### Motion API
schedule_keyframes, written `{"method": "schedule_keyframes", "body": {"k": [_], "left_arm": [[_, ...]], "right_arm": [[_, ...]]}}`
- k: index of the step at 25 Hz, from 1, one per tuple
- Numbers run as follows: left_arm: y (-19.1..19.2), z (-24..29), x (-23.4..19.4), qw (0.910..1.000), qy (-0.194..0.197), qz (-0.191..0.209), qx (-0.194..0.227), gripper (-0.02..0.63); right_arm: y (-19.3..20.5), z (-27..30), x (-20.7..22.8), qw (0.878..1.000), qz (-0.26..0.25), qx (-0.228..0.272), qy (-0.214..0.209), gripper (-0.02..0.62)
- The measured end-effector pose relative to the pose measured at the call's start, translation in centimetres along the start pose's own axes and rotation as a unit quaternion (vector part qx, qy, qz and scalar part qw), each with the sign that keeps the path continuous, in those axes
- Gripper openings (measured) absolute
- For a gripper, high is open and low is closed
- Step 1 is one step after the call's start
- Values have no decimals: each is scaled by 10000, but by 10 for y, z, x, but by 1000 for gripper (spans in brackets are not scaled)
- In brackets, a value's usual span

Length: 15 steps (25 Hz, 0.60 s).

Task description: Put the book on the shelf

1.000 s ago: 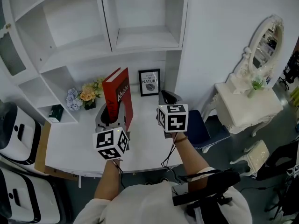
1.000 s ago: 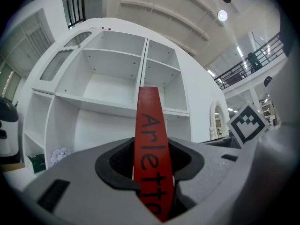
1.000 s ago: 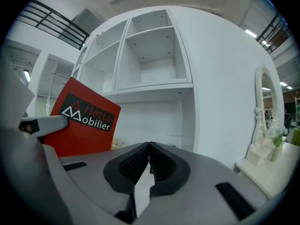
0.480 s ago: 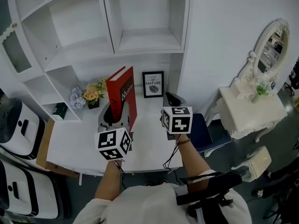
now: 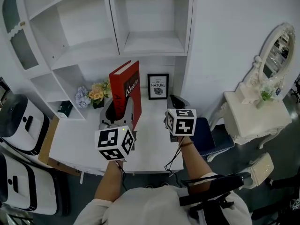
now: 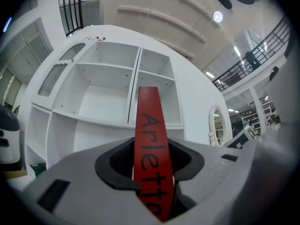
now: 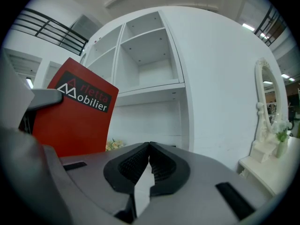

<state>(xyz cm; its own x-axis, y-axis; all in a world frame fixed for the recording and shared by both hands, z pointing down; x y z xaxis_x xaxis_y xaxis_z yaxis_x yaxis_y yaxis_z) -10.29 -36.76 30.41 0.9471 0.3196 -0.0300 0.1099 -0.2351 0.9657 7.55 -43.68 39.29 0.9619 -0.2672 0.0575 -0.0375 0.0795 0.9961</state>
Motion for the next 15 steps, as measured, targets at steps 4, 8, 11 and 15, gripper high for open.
{"method": "schedule_keyframes", "body": {"k": [4, 8, 11, 15], "left_arm": [[-14, 0, 4, 10000, 2, 60, 77, 172], [-31, 0, 9, 9998, 1, 92, 189, 172], [-45, 1, 9, 9995, -9, 90, 296, 173], [-59, 7, 10, 9989, -2, 161, 433, 173]], "right_arm": [[1, 0, 2, 10000, 49, -8, -19, 21], [4, 0, 4, 10000, 86, -30, -37, 21], [5, 0, 4, 10000, 77, -45, -42, 21], [3, 4, 7, 10000, 49, -34, -24, 21]]}}
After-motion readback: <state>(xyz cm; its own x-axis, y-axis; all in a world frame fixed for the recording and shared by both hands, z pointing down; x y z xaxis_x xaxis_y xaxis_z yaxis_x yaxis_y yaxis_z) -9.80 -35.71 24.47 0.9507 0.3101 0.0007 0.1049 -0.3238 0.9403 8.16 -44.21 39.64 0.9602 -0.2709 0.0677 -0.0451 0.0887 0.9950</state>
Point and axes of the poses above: the fingertips, and each gripper's own axes: z forward along the fingers, x to its right, y out of its underside, the point moved 1 cm from there along -z, backward along the fingers, and after that the axes turned 6 degrees about x, right-handed, at the moved point
